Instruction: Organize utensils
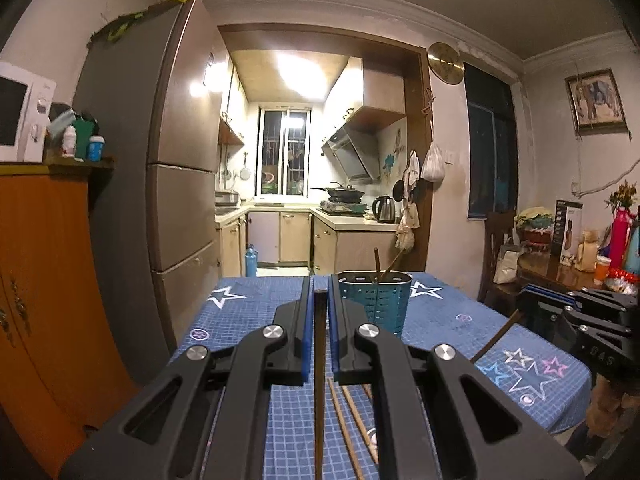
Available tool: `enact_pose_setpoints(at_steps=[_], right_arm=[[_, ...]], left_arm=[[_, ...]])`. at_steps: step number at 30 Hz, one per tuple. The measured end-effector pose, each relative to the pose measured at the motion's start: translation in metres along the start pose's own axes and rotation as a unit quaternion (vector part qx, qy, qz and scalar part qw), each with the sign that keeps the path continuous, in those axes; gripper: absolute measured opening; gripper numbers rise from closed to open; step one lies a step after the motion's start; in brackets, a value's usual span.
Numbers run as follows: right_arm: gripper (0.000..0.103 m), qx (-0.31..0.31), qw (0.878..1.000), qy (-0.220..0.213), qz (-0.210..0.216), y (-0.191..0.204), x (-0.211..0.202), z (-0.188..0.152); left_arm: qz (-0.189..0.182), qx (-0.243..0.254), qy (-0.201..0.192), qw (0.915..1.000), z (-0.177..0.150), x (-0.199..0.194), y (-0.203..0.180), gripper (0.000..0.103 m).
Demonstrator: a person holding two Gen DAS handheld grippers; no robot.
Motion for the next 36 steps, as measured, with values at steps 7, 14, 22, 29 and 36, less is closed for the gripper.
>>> enact_pose_setpoints(at_steps=[7,14,22,29,36], right_arm=[[0.007,-0.002,1.0,0.013,0.021,0.001,0.019,0.027],[0.007,-0.014,0.999,0.039,0.025,0.004,0.032,0.044],[0.007,-0.002,0.998,0.049,0.027,-0.006,0.039,0.043],[0.007,0.015,0.997,0.06,0.036,-0.01,0.03,0.027],[0.007,0.039,0.997,0.056,0.046,-0.011,0.024,0.027]], left_arm=[[-0.006,-0.014,-0.002,0.9999,0.014,0.016,0.005,0.005],[-0.024,0.006,-0.02,0.9995,0.037,0.036,0.003,0.005],[-0.007,0.047,-0.013,0.9988,0.005,0.052,0.023,0.005],[0.063,0.007,0.065,0.9959,-0.068,0.033,0.106,0.003],[0.036,0.122,0.176,0.9762,-0.105,0.027,0.148,0.005]])
Point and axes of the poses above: each gripper's, at about its wrist camera, not at the fingertips, and x roughly the way its jaws point, y to its left, z to its top, the point moved 2 cm from there along x, roughly the way its jaws point, and after that the axes turned 12 degrees about x, right-handed, at the moved point
